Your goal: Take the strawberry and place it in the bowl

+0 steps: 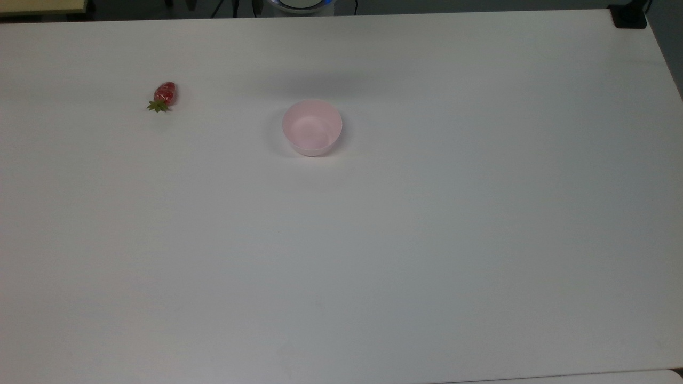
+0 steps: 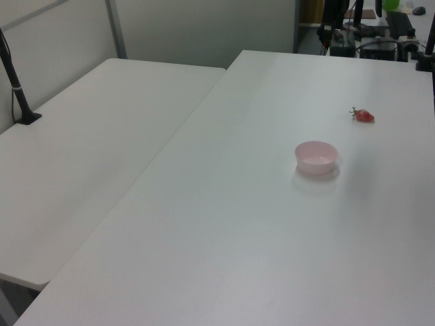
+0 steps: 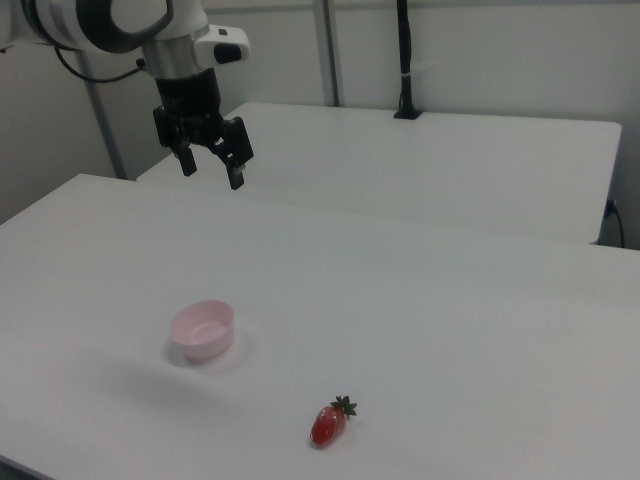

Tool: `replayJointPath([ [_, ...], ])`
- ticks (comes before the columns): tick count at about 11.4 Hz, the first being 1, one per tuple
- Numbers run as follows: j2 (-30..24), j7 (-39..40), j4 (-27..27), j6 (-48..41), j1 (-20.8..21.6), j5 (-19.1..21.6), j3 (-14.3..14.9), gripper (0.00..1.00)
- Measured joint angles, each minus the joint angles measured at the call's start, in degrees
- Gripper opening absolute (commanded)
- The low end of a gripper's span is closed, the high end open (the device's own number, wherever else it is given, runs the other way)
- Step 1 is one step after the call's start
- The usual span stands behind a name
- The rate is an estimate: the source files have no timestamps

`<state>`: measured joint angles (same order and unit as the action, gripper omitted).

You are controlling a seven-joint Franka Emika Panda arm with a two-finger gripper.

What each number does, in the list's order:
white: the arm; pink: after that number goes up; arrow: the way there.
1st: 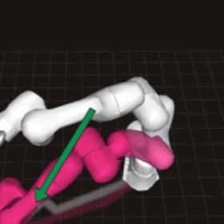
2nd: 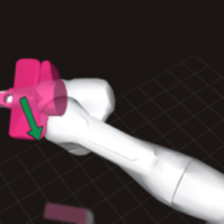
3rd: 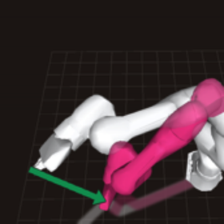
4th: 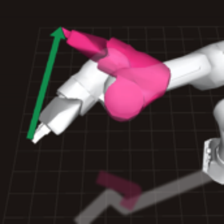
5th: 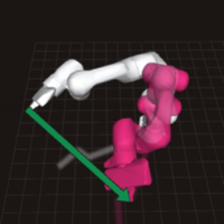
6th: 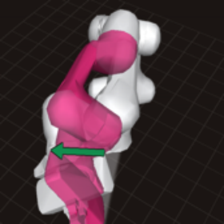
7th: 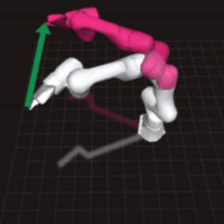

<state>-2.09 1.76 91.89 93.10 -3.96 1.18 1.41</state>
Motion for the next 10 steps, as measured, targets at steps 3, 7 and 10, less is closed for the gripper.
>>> replayJointPath([
  [3,0.3,0.0,0.0,0.0,0.0,0.0,0.0,1.0],
  [7,0.7,0.0,0.0,0.0,0.1,0.0,0.0,1.0],
  [10,0.8,0.0,0.0,0.0,0.3,0.0,0.0,1.0],
])
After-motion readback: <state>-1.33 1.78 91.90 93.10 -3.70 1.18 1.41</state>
